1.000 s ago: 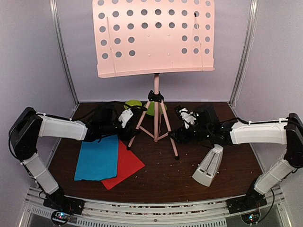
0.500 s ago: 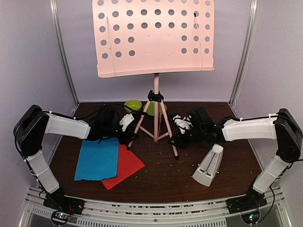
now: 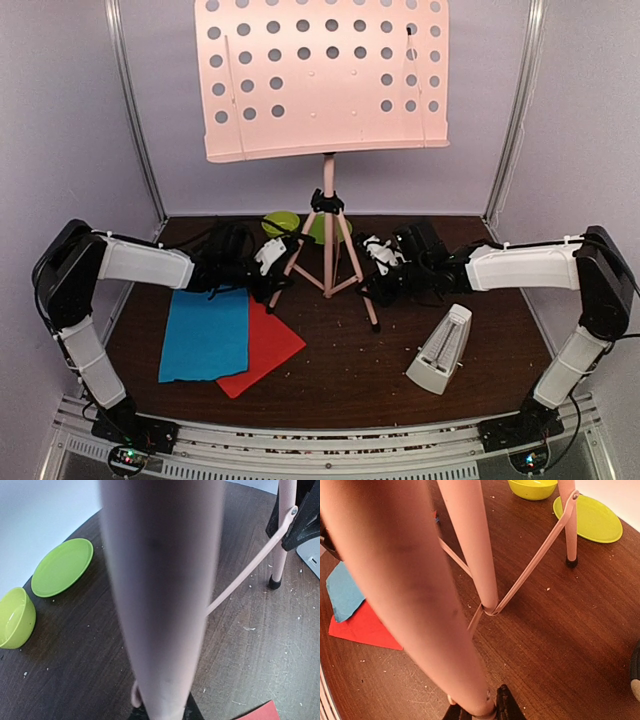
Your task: Set up the instrument practice props
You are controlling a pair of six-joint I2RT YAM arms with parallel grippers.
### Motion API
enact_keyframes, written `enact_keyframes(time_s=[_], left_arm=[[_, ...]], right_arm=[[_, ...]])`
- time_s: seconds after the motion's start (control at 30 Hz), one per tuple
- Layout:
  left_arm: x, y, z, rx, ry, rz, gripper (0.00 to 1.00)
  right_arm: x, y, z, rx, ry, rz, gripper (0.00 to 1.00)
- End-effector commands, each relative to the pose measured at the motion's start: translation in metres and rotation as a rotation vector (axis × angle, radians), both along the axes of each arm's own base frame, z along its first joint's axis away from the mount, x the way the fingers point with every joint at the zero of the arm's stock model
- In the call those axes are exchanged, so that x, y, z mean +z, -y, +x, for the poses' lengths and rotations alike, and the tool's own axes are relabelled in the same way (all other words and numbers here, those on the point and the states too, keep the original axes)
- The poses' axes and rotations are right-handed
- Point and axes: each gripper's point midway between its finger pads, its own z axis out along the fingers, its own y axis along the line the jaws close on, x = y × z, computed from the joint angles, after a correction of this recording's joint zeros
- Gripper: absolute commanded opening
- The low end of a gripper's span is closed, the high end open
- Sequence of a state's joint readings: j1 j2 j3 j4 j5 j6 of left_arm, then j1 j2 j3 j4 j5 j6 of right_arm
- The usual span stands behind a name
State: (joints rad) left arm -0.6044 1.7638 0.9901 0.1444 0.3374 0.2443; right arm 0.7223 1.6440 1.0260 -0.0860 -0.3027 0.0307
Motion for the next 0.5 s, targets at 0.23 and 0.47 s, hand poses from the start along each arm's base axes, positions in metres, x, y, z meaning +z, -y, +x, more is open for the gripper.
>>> enact_keyframes(time_s=[0.23,0.47], left_arm=[[0.023,-0.007,0.061,0.134,0.112,0.027,0.00],[0.018,-0.037,0.075,0.152,0.117,0.073,0.00]], right_arm=[[0.011,0.007,0.011,-0.099,0.010,-0.004,0.00],[0.016,0.018,0.004,-0.164,-0.036,-0.001,0.00]])
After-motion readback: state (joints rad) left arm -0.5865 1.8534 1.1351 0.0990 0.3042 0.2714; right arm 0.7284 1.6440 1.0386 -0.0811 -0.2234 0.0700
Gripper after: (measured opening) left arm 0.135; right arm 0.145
